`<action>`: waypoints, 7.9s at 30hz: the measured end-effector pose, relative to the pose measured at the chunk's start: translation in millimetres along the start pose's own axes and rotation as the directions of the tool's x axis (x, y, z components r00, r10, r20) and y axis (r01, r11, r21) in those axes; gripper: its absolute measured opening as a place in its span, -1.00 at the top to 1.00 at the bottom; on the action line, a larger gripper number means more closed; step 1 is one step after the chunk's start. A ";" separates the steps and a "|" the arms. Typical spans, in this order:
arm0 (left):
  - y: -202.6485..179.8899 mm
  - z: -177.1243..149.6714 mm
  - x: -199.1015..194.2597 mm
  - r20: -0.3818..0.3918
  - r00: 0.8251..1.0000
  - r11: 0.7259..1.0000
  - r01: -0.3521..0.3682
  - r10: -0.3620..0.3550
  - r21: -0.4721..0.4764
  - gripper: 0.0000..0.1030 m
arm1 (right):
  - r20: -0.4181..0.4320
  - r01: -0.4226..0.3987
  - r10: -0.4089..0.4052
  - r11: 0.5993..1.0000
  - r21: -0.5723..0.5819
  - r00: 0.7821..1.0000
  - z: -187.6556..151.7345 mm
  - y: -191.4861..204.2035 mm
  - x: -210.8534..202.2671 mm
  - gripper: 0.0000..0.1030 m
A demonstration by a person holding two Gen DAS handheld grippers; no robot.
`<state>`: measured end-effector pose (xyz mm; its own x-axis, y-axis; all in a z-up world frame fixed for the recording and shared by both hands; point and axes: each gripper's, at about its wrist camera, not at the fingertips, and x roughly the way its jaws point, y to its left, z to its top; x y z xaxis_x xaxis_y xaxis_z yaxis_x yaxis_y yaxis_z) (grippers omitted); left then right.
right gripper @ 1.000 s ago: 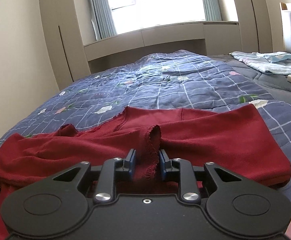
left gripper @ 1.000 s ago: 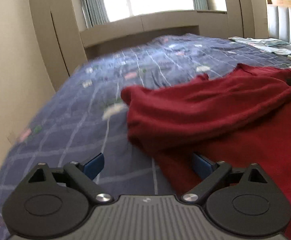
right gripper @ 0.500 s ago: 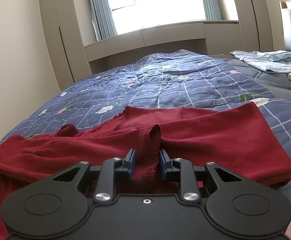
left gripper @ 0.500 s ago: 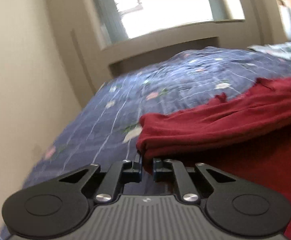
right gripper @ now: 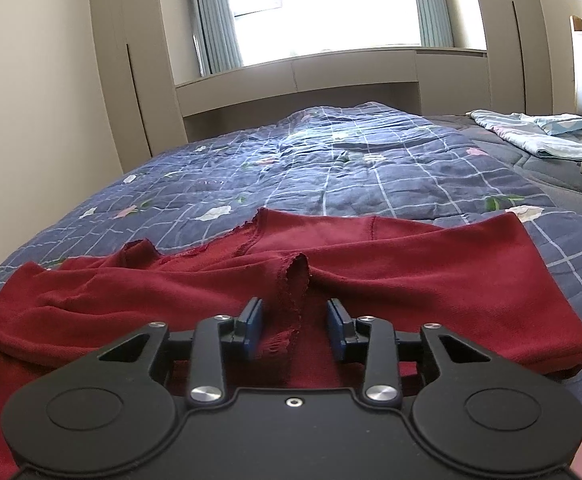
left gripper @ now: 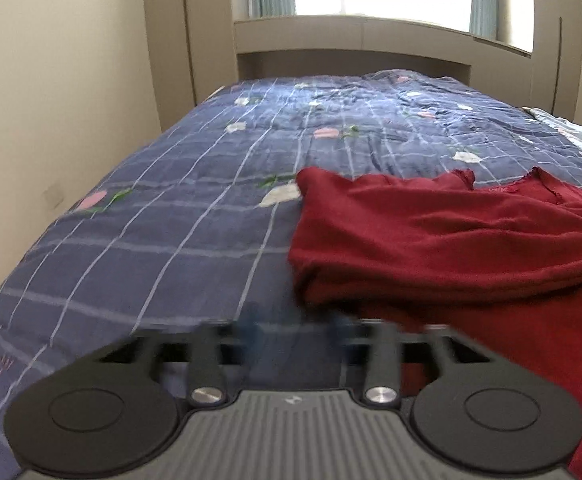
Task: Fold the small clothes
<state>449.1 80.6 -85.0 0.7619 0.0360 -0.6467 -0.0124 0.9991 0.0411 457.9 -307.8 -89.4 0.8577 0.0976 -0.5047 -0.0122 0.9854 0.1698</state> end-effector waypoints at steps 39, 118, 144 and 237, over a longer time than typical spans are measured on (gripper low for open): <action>-42.6 -157.6 -226.6 -0.006 0.995 0.994 0.101 -0.101 0.039 -0.99 | -0.053 -0.023 -0.009 0.817 -0.577 0.999 -159.3 49.3 -323.9 -0.99; -95.4 -186.3 -327.5 0.236 0.957 0.750 -0.031 -0.168 0.661 0.92 | 0.104 0.084 -0.014 0.706 -0.704 0.994 -166.6 58.4 -384.5 0.89; -46.8 -106.0 -417.7 0.132 0.949 0.875 0.204 -0.287 0.440 0.91 | -0.092 -0.197 0.177 0.797 -0.571 0.980 -87.4 75.2 -484.0 0.87; 112.7 -86.1 -130.9 -0.045 0.919 0.847 0.341 -0.392 -0.407 0.71 | -0.194 -0.066 0.014 0.962 -0.265 0.981 -4.4 -9.1 -151.0 -0.99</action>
<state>292.2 190.5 -61.4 0.6755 -0.3577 -0.6448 -0.0141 0.8680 -0.4963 326.2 -331.0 -18.5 0.7417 0.1366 -0.6567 -0.2045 0.9785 -0.0275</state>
